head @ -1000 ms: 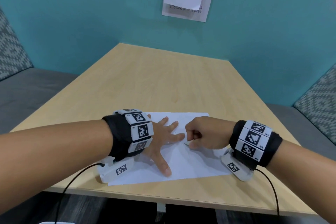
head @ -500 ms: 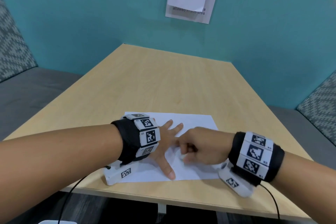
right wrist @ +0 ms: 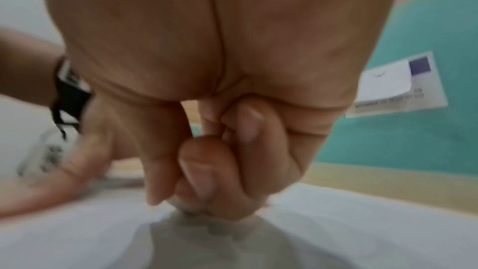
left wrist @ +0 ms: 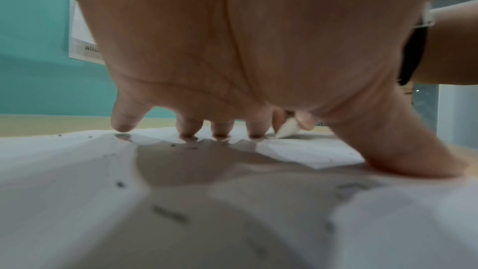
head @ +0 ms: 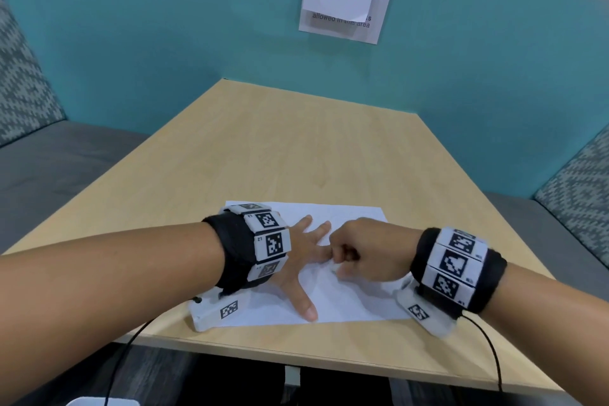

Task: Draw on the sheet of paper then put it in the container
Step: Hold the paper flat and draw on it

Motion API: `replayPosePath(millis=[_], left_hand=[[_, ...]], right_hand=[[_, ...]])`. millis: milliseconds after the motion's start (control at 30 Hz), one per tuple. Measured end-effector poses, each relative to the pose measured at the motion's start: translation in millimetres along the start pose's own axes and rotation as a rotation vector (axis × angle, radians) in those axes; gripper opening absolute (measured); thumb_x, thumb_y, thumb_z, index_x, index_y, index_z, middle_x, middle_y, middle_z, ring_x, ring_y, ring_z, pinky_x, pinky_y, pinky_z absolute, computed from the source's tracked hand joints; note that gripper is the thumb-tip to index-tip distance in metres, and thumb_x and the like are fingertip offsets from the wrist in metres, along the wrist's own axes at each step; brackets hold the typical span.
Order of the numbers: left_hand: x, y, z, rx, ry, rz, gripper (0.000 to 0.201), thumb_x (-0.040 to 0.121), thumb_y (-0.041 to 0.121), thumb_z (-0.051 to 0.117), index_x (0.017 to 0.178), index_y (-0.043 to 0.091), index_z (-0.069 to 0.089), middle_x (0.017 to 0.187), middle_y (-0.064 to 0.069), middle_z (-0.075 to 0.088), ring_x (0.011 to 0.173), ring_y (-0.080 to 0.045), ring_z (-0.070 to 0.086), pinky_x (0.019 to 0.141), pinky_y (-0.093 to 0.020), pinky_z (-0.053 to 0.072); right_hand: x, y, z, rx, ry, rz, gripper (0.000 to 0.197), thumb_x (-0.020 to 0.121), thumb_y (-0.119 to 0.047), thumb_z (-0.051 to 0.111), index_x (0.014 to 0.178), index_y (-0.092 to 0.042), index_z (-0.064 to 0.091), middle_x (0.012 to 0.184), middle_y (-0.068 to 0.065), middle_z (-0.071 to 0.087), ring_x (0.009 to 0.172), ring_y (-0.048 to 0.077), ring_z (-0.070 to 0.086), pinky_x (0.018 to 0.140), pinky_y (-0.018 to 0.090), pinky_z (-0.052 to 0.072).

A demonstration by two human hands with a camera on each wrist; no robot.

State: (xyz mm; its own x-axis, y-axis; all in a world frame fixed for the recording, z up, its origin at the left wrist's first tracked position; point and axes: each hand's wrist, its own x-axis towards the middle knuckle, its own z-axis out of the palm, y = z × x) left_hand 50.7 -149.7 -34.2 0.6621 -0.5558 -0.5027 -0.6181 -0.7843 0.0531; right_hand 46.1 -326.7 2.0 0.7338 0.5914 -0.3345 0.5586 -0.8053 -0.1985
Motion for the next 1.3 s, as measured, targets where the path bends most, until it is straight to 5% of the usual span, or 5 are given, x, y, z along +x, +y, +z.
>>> replayPosePath(millis=[100, 367, 667, 833, 1300], left_hand=[[-3.2, 3.1, -3.4, -0.008, 0.01, 0.039, 0.111, 0.074, 0.066, 0.073, 0.155, 0.049, -0.002, 0.163, -0.006, -0.027, 0.148, -0.039, -0.024, 0.112, -0.067, -0.006], [-4.6, 3.1, -2.4, -0.008, 0.011, 0.023, 0.12, 0.075, 0.066, 0.073, 0.155, 0.044, -0.014, 0.163, -0.005, -0.026, 0.148, -0.035, -0.024, 0.113, -0.065, -0.007], [-3.1, 3.9, -1.7, 0.003, 0.011, 0.018, 0.124, 0.074, 0.068, 0.072, 0.155, 0.039, -0.017, 0.163, -0.005, -0.027, 0.148, -0.035, -0.025, 0.113, -0.064, -0.008], [0.0, -0.8, 1.2, 0.009, -0.008, -0.001, 0.125, 0.07, 0.074, 0.07, 0.147, 0.053, -0.025, 0.162, 0.001, -0.03, 0.148, -0.034, -0.025, 0.111, -0.075, -0.001], [-0.9, -0.4, -1.2, 0.009, -0.011, 0.007, 0.123, 0.07, 0.074, 0.07, 0.147, 0.053, -0.024, 0.161, 0.003, -0.031, 0.149, -0.031, -0.026, 0.111, -0.075, -0.003]], right_hand=[[-13.6, -20.6, 17.8, 0.081, -0.086, -0.144, 0.007, 0.085, -0.022, 0.064, 0.084, -0.017, 0.059, 0.071, -0.008, 0.054, 0.063, 0.008, 0.048, 0.06, 0.02, 0.04], [-17.7, -15.0, 19.8, 0.113, -0.105, -0.132, 0.014, 0.084, -0.024, 0.066, 0.086, -0.011, 0.062, 0.075, 0.003, 0.062, 0.064, 0.013, 0.051, 0.066, 0.033, 0.048], [-22.5, -16.3, 20.7, 0.137, -0.118, -0.136, 0.01, 0.085, -0.025, 0.065, 0.085, -0.016, 0.061, 0.073, -0.004, 0.06, 0.063, 0.008, 0.049, 0.064, 0.025, 0.046], [-13.8, 6.9, 2.7, 0.098, -0.046, -0.031, 0.01, 0.083, -0.02, 0.066, 0.077, -0.021, 0.058, 0.07, -0.006, 0.058, 0.061, 0.009, 0.048, 0.062, 0.023, 0.043], [-10.7, 5.7, 7.8, 0.099, -0.105, -0.058, 0.011, 0.085, -0.024, 0.067, 0.087, -0.014, 0.063, 0.076, 0.0, 0.061, 0.065, 0.01, 0.05, 0.066, 0.028, 0.046]])
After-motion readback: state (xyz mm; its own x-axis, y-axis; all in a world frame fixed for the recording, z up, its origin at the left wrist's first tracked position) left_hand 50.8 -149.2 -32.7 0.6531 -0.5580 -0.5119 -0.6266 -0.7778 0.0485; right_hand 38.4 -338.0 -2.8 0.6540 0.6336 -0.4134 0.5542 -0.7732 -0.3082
